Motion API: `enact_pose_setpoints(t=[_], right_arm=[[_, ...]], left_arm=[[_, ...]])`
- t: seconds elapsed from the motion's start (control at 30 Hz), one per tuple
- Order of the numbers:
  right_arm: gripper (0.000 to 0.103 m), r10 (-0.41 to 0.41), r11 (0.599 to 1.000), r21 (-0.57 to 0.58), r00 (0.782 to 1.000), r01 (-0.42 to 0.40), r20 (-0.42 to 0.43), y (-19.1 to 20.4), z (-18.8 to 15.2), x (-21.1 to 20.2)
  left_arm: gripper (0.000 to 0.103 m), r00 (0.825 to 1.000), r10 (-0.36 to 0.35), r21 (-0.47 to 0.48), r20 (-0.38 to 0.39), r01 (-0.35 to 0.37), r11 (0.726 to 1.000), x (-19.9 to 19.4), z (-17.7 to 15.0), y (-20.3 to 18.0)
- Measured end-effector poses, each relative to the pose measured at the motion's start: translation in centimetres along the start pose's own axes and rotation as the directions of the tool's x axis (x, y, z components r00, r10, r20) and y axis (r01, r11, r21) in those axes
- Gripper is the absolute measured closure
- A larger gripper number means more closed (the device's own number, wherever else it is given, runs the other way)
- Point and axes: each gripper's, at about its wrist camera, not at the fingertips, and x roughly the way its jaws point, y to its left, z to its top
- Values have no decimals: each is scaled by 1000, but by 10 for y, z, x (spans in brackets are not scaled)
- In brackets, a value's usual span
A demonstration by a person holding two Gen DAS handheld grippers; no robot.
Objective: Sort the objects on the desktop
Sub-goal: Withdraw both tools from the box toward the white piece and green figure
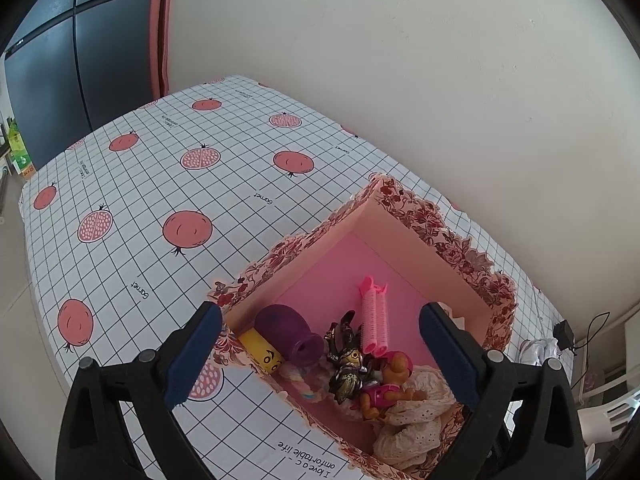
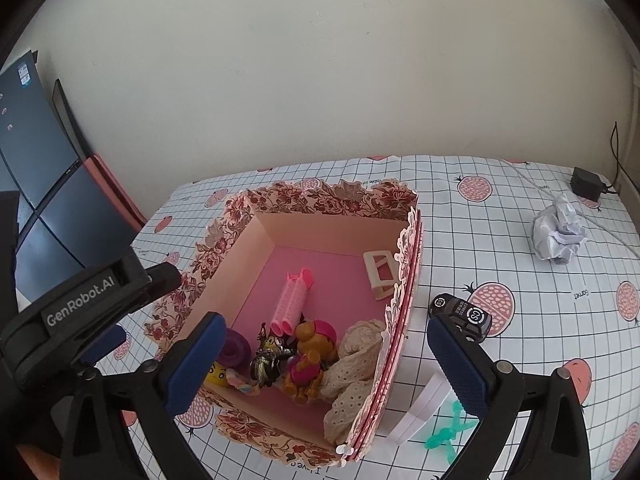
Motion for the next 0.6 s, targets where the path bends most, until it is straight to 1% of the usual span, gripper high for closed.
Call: enact_pose_setpoints(t=[0.1,0.6], right_arm=[[1,-2,1000,-4,1000,2,-7,1,0,1],[1,6,1000,-12,1000,-6,-12,-6,3,-7]], left_arm=[[0,1000,4,4,-3,-4,1000,0,-1,-1],[0,1000,3,22,9,-3,1000,-6,-7,-16]])
